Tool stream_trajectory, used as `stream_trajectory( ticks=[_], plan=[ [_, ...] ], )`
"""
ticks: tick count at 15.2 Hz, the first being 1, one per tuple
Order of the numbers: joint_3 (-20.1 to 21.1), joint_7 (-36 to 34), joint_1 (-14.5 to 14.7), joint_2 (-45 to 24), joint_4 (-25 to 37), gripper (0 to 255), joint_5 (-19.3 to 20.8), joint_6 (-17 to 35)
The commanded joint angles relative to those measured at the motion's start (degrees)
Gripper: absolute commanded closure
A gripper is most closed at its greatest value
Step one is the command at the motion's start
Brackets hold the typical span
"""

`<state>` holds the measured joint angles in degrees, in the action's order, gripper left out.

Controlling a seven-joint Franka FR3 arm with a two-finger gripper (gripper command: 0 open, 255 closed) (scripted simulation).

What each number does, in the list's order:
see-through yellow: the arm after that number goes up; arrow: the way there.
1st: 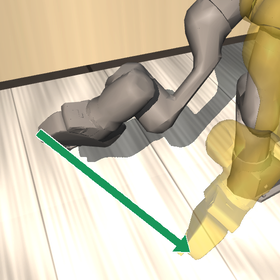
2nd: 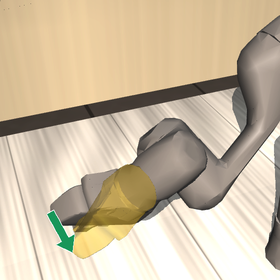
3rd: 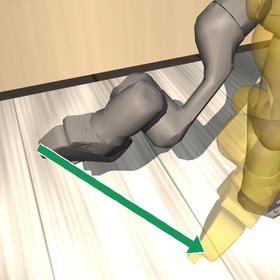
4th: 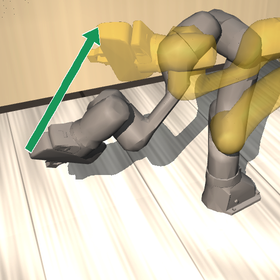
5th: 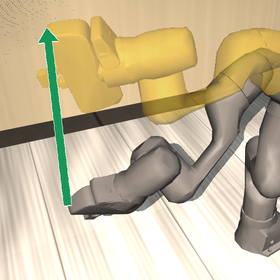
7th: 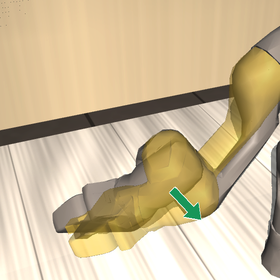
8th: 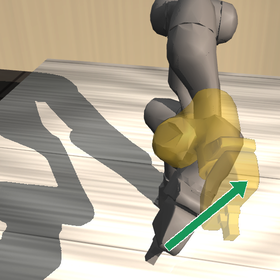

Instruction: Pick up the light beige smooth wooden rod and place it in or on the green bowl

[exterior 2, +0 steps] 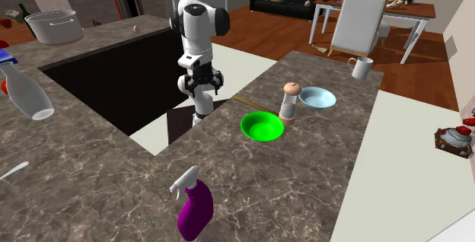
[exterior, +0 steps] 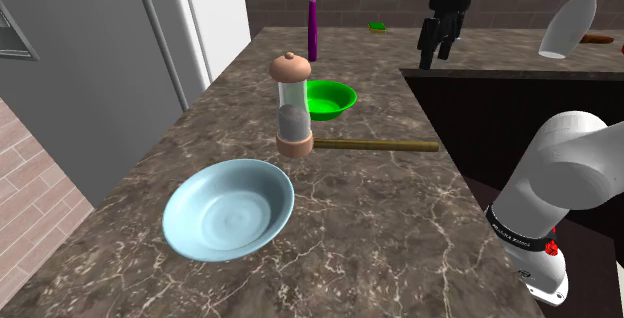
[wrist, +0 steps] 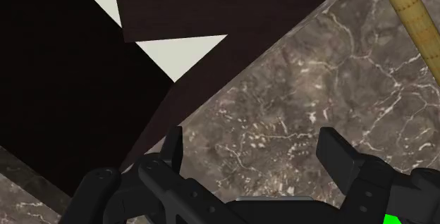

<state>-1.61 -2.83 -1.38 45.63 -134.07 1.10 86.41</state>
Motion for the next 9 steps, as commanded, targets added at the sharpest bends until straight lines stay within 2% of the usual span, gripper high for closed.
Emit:
stream_trajectory(
  ticks=[1, 9],
  plan=[
    [0.00, 0.00, 0.00, 0.00, 0.00, 0, 0.00, 0.00],
    [7.40, 4.34, 8.69, -0.94, -4.02, 0, -3.38, 9.24]
  ],
)
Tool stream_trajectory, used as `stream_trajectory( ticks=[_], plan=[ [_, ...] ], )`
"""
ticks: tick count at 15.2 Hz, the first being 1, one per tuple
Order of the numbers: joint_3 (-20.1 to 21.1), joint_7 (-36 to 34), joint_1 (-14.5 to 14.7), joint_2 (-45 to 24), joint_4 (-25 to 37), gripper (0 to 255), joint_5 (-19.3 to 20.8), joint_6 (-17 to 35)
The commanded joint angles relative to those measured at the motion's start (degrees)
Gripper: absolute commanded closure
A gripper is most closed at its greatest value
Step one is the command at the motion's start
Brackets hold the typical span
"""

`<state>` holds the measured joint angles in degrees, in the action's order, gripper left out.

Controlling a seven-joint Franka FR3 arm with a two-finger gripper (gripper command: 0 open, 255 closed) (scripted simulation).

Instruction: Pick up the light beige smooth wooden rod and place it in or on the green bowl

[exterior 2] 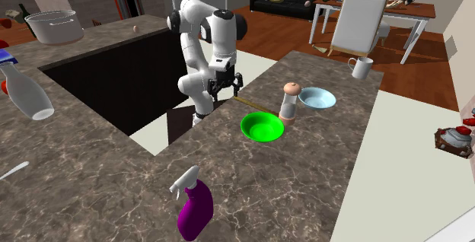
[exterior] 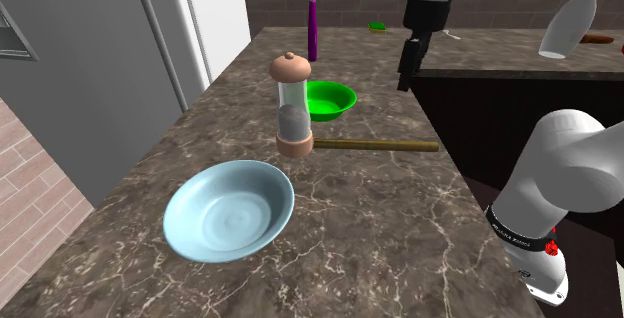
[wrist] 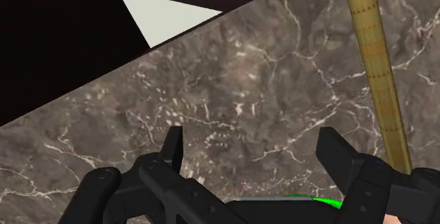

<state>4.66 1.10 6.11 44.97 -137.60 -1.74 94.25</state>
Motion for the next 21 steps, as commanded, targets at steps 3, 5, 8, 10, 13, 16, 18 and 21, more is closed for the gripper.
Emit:
stream_trajectory(
  ticks=[3, 5, 8, 10, 13, 16, 18, 21],
  plan=[
    [4.00, 2.01, 4.46, -0.75, -1.84, 0, -1.64, 4.84],
    [5.92, 3.06, 6.64, -1.10, -2.70, 0, -2.32, 7.14],
    [8.84, 4.62, 9.89, -1.67, -3.97, 0, -3.26, 10.58],
    [10.81, 5.65, 12.04, -2.08, -4.80, 0, -3.83, 12.89],
    [11.72, 6.04, 12.87, -2.50, -6.48, 0, -4.12, 15.38],
    [11.98, 6.03, 12.86, -3.00, -8.46, 0, -4.25, 17.86],
    [12.17, 6.03, 12.84, -3.42, -9.73, 0, -4.33, 19.54],
    [12.22, 6.02, 12.83, -3.55, -10.09, 0, -4.35, 20.03]
  ],
)
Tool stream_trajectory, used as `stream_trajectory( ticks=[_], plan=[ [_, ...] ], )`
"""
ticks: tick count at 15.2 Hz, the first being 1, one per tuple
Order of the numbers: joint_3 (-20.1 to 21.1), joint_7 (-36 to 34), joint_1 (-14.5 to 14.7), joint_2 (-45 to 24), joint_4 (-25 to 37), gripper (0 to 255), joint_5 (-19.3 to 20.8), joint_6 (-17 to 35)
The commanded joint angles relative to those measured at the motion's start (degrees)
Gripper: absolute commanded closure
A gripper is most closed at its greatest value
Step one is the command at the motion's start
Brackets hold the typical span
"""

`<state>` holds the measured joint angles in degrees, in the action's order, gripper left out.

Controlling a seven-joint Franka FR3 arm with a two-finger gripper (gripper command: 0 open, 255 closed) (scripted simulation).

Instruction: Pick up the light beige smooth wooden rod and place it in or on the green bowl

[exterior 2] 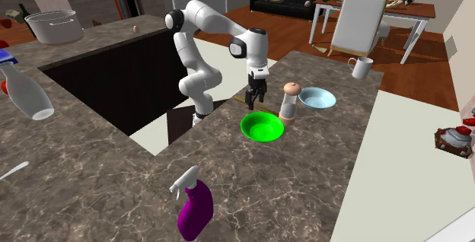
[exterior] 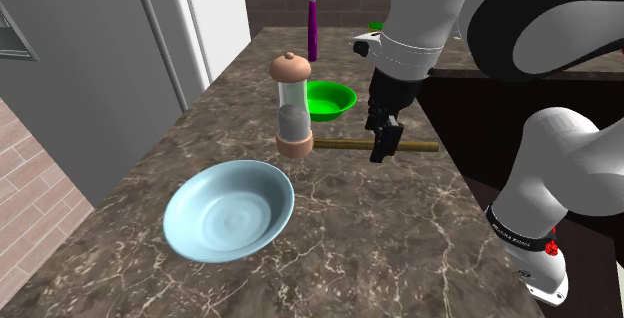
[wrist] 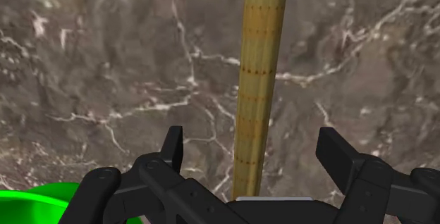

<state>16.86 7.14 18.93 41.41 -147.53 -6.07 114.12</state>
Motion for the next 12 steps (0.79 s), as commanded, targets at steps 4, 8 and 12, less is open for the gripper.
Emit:
stream_trajectory(
  ticks=[4, 8, 12],
  plan=[
    [0.03, -0.01, 0.02, 0.01, -0.15, 0, -0.02, 0.16],
    [0.04, -0.03, 0.03, 0.01, -0.15, 255, -0.03, 0.15],
    [0.11, 0.01, -0.22, -0.93, 0.22, 255, 0.13, 0.74]
  ],
)
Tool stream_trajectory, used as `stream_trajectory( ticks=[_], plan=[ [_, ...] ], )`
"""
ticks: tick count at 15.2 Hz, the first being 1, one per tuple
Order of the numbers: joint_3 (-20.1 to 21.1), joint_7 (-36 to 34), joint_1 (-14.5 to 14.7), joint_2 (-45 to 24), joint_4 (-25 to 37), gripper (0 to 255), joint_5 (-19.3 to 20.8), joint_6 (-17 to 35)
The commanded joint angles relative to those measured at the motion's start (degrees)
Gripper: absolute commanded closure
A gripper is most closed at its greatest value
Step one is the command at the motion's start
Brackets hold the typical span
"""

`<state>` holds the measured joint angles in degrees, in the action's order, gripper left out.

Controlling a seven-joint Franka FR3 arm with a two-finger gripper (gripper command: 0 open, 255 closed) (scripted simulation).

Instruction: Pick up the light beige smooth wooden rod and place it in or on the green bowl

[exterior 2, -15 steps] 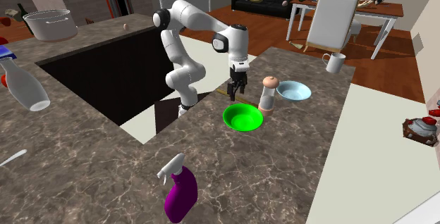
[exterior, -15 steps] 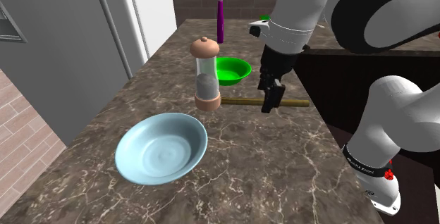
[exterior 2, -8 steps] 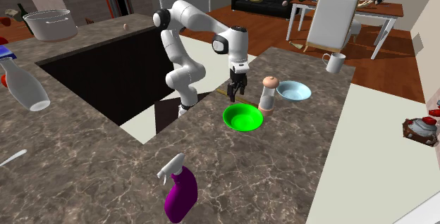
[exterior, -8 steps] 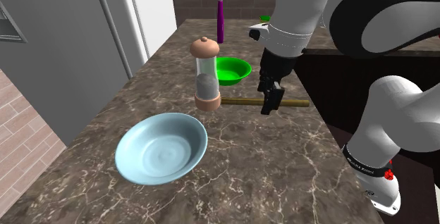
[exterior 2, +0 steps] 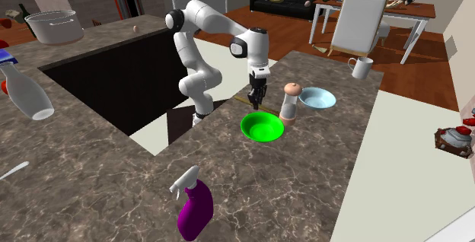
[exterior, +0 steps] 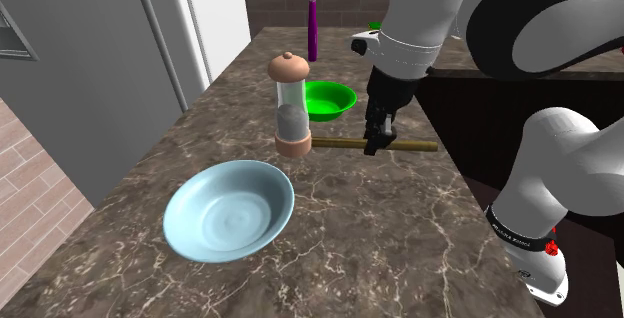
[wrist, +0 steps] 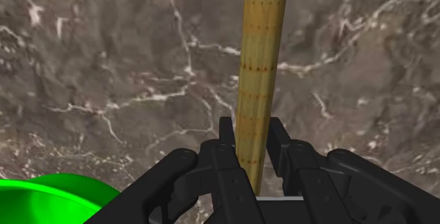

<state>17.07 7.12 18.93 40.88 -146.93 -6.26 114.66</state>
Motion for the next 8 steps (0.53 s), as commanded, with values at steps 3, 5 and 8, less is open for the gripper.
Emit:
stream_trajectory(
  ticks=[3, 5, 8],
  plan=[
    [-0.15, 0.03, -0.03, 0.54, -0.75, 255, 0.14, -0.38],
    [-0.40, 0.13, -0.11, 0.74, 0.66, 255, 0.30, -1.98],
    [-0.75, 0.27, -0.24, 0.91, 2.85, 255, 0.54, -4.33]
  ],
)
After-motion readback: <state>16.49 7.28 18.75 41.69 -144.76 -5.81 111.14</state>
